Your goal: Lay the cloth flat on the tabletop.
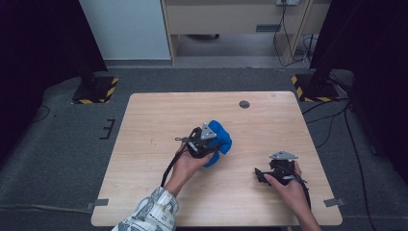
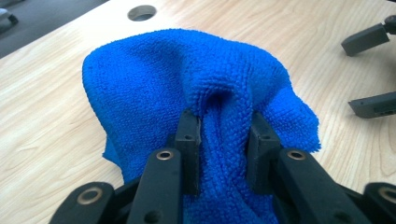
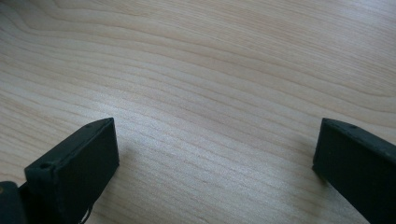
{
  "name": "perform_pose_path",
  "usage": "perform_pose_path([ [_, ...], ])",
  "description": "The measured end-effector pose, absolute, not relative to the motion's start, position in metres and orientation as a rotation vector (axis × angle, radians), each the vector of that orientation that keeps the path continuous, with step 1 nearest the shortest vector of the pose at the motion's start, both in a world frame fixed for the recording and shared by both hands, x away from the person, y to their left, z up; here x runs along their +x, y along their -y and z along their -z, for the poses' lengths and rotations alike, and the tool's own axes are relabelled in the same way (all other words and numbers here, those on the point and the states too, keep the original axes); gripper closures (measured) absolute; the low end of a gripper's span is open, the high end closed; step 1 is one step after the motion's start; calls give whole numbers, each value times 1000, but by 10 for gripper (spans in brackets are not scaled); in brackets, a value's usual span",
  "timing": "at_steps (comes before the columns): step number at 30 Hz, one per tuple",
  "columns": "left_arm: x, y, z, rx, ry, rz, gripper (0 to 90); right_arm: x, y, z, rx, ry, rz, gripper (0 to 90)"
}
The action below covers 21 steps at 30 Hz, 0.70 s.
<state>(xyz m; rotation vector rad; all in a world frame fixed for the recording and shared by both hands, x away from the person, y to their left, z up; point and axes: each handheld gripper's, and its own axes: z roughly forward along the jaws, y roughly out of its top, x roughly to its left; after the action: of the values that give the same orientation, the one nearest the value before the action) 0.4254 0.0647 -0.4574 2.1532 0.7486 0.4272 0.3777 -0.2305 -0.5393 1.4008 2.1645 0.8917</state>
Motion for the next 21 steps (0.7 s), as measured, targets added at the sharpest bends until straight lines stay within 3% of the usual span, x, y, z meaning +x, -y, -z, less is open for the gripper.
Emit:
perform_pose_path([
  [13,413,-35,488,2191,-662,-343,666,378,231,539,1401,-2164,-892,5],
  [15,411,-33,493,2201,-658,-336,602,378,231,539,1401,-2164,-892,5],
  [17,408,-32,495,2210,-653,-338,458,378,231,539,1401,-2164,-892,5],
  [21,403,-38,493,2170,-662,-325,273,378,230,539,1404,-2163,-893,6],
])
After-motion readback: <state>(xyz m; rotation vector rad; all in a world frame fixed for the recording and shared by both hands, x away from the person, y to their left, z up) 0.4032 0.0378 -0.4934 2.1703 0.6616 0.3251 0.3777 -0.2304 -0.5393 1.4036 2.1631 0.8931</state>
